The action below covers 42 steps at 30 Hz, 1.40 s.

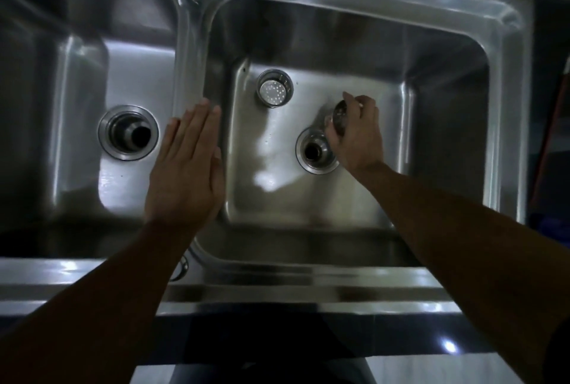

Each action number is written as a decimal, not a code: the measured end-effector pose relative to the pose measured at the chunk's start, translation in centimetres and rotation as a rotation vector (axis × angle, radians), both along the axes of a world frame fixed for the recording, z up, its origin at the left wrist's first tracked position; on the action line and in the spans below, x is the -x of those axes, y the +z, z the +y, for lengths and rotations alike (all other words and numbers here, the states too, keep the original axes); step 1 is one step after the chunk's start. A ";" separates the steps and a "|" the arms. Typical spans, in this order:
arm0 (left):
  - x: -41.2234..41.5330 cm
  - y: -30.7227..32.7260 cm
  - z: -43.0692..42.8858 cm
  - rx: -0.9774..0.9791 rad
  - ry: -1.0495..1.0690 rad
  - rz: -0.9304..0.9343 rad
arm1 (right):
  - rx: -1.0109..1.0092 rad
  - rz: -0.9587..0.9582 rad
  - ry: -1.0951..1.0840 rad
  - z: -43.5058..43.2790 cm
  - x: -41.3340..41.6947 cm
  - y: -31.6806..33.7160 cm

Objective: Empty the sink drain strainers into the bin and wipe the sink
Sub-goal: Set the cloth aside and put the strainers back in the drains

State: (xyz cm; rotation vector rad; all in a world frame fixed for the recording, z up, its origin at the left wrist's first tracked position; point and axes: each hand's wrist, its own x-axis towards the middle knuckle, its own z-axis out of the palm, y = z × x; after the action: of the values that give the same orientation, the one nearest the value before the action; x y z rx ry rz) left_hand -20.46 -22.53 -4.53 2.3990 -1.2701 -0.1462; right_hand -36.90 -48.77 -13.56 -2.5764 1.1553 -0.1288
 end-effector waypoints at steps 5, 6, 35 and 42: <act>0.1 0.2 0.0 -0.001 -0.006 0.000 | -0.119 -0.041 0.051 3.3 1.9 -0.5; 0.1 0.1 0.0 0.001 -0.006 -0.003 | -0.129 -0.033 0.048 3.8 2.1 -0.7; -0.2 0.0 0.1 0.008 -0.027 0.000 | -0.201 0.150 0.098 6.3 0.9 -3.2; -0.1 -0.3 0.1 0.001 -0.005 0.007 | -0.098 -0.033 0.101 5.2 -4.7 -1.2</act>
State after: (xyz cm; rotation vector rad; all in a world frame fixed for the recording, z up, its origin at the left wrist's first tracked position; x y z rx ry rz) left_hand -20.32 -22.44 -4.84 2.3927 -1.2735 -0.1559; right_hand -32.19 -43.60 -14.76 -2.5305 0.9931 -0.0889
